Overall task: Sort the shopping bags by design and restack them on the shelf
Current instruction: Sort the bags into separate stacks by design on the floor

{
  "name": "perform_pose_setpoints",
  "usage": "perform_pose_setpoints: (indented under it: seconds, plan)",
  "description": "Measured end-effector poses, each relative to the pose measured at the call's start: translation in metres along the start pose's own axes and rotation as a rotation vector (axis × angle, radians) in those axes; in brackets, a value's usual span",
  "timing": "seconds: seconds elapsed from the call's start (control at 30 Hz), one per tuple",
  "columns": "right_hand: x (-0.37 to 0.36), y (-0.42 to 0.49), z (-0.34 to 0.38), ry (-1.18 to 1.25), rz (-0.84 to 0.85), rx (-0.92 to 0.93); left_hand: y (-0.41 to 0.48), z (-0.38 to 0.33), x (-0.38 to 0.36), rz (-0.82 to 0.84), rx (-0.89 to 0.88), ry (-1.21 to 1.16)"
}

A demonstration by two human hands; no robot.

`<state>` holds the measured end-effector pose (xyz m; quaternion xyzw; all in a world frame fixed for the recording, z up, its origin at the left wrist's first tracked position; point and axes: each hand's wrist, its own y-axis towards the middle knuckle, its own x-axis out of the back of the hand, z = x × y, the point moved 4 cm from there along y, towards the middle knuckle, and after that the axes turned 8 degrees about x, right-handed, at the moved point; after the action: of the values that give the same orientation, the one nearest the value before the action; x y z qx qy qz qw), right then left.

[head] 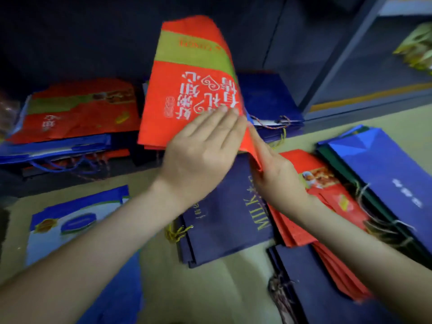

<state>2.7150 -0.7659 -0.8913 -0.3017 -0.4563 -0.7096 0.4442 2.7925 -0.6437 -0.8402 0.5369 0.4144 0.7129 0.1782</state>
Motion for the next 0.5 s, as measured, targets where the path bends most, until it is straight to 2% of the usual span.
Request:
perform_pose_setpoints:
  seconds: [0.07,0.27,0.4,0.5]
  plan:
    - [0.021,-0.025,-0.04,-0.022,-0.014,-0.026,-0.003,-0.038,-0.018,0.029,-0.059,-0.035]
    - [0.053,-0.124,-0.145,-0.21,0.202,-0.173,-0.063,-0.112,-0.086,0.447,-0.084,-0.025]
    - [0.024,-0.165,-0.169,-0.416,0.435,-0.184,-0.092,-0.143,-0.128,0.689,-0.15,-0.022]
    - [-0.019,-0.17,-0.152,-0.364,0.585,-0.172,-0.112,-0.17,-0.155,0.865,-0.132,-0.002]
